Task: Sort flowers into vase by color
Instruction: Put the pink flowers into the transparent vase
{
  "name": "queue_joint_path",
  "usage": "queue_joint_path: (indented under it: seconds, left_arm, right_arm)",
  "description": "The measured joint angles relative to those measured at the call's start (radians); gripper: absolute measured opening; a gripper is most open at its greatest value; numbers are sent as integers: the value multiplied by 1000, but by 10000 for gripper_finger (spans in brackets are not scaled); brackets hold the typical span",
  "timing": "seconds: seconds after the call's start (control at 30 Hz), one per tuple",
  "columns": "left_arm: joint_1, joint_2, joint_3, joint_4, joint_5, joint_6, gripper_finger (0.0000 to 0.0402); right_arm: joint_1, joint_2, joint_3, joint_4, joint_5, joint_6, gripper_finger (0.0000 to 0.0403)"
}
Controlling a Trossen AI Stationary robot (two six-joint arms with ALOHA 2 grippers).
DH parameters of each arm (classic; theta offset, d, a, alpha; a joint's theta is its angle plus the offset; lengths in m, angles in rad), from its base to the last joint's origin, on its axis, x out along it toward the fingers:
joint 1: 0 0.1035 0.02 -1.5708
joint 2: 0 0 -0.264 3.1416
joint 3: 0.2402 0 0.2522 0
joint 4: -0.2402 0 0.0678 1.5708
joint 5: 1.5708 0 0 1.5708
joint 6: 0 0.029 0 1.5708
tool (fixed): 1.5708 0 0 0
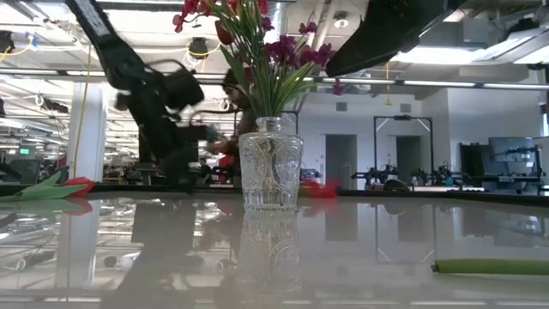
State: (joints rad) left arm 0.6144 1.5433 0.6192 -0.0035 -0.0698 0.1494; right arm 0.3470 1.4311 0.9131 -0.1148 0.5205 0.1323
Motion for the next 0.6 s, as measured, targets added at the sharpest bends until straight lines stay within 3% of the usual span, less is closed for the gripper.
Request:
queue_joint_path:
  seconds: [0.13,0.33,0.6]
  left_arm:
    - [0,-176,0,-153,-120,-61,2]
    - [-19,-471,0,-379,-150,-171,1]
    - [-109,-889,1,-600,-317,-322,0]
  right_arm:
    - [0,0,0,-1,0,2,193]
    - [-6,0,0,3,0,1,193]
    - [-9,0,0,18,0,-2,193]
